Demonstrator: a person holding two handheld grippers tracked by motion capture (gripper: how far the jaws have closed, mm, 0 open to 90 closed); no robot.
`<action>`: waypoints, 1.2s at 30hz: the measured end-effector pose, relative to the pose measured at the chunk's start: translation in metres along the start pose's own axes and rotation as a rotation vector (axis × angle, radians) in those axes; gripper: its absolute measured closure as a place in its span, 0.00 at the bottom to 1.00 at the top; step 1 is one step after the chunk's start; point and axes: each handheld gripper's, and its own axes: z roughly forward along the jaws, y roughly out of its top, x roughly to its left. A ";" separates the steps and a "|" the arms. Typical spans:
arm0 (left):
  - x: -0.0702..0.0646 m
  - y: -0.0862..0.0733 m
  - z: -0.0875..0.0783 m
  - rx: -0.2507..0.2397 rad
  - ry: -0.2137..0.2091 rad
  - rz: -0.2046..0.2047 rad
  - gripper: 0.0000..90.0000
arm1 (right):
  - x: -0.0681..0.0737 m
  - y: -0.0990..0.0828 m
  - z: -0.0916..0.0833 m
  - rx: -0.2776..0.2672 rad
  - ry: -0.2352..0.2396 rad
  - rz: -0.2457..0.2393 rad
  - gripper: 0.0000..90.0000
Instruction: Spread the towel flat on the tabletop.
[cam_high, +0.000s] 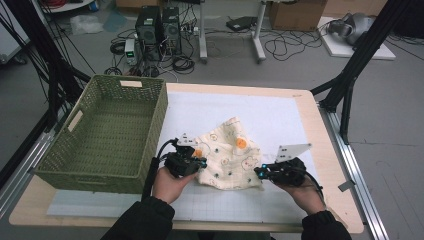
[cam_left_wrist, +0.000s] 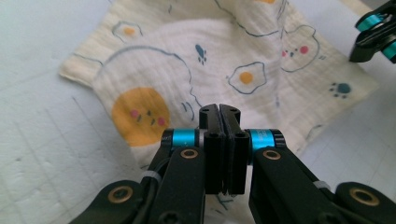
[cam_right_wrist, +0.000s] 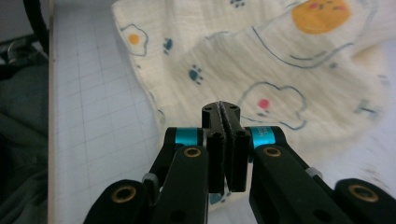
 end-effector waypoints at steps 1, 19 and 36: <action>0.002 -0.002 0.005 0.004 -0.009 -0.003 0.98 | 0.000 0.001 0.008 0.022 0.006 -0.007 0.99; 0.009 -0.009 0.015 -0.031 0.003 0.005 0.85 | -0.004 -0.026 0.003 0.046 -0.017 0.038 0.77; 0.011 -0.025 0.017 0.082 -0.005 0.034 0.99 | -0.001 -0.038 -0.003 0.115 -0.003 0.027 0.99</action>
